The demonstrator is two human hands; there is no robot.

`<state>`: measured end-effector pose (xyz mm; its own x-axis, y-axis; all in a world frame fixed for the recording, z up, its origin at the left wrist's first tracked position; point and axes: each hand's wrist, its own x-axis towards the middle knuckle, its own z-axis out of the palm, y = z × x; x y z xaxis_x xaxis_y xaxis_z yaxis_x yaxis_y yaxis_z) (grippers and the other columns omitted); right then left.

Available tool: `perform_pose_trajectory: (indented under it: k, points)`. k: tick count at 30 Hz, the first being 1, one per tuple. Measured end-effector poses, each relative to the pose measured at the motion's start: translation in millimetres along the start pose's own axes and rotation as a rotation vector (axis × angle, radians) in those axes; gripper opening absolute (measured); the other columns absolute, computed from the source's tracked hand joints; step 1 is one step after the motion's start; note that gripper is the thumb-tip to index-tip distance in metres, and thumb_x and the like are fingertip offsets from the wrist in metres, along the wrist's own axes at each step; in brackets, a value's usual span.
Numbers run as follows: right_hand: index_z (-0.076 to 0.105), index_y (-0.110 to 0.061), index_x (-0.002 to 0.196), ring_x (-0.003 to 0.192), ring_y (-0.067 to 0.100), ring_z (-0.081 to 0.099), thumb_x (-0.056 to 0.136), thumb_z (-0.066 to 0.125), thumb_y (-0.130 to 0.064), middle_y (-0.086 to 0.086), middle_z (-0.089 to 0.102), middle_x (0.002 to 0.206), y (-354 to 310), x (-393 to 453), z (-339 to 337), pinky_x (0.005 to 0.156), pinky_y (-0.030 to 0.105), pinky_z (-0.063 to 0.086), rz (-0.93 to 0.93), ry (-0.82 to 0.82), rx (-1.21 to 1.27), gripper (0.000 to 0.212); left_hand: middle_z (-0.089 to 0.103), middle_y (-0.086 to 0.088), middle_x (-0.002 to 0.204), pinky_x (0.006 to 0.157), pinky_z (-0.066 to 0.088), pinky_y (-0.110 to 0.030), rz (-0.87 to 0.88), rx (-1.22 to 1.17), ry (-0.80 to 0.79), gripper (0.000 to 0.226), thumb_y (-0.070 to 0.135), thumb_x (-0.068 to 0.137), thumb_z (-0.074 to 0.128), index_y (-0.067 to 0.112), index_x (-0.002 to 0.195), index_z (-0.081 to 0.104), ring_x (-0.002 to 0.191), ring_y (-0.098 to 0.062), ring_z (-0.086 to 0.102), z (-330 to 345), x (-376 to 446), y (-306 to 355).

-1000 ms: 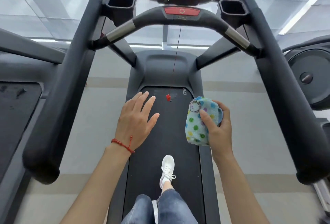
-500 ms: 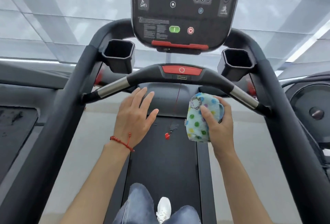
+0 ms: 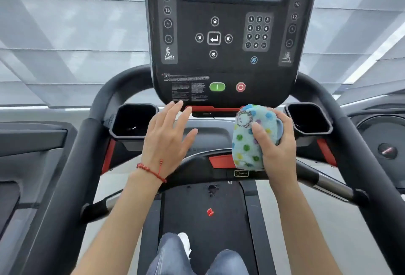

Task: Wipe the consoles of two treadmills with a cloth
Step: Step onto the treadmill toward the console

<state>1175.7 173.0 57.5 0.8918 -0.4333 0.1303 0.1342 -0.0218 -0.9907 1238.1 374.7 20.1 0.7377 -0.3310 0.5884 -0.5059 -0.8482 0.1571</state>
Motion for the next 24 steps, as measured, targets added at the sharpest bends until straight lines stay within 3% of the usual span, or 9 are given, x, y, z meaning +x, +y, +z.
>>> perform_pose_trajectory:
  k: [3, 11, 17, 24]
  points:
    - [0.048, -0.018, 0.111, 0.083, -0.008, 0.060, 0.085, 0.062, -0.010, -0.011, 0.055, 0.098, 1.9, 24.3, 9.0, 0.062, 0.011, 0.049, -0.019, 0.026, -0.025, 0.031, 0.056, -0.019, 0.126, 0.096, 0.042, -0.045, 0.027, -0.006, 0.019, 0.046, 0.034, 0.094, 0.040, 0.002, 0.122, 0.058, 0.120, -0.034, 0.050, 12.7, 25.3, -11.6]
    - [0.047, -0.020, 0.109, 0.081, -0.006, 0.060, 0.085, 0.062, -0.007, -0.007, 0.056, 0.098, 10.3, 89.5, 18.4, 0.062, 0.012, 0.049, -0.022, 0.068, 0.002, 0.031, 0.053, -0.020, 0.128, 0.102, 0.036, -0.043, 0.040, -0.001, 0.037, 0.047, 0.034, 0.097, 0.038, 0.000, 0.124, 0.056, 0.122, -0.035, 0.046, 44.2, 73.8, -31.0]
    - [0.049, -0.032, 0.104, 0.085, -0.006, 0.060, 0.085, 0.065, -0.013, -0.013, 0.056, 0.099, 9.9, 140.9, 14.2, 0.064, 0.013, 0.050, -0.052, 0.018, -0.020, 0.032, 0.053, -0.020, 0.130, 0.104, 0.036, -0.044, -0.001, 0.057, 0.111, 0.043, 0.029, 0.095, 0.045, 0.000, 0.125, 0.056, 0.125, -0.034, 0.044, 56.4, 109.2, -30.1]
    - [0.047, -0.022, 0.109, 0.082, -0.007, 0.060, 0.085, 0.065, -0.009, -0.013, 0.056, 0.097, -5.9, 187.8, 19.5, 0.062, 0.012, 0.049, -0.129, -0.054, -0.014, 0.033, 0.050, -0.022, 0.132, 0.105, 0.035, -0.045, 0.001, 0.112, 0.184, 0.041, 0.026, 0.094, 0.048, 0.000, 0.124, 0.055, 0.127, -0.035, 0.041, 60.4, 143.9, -32.4]
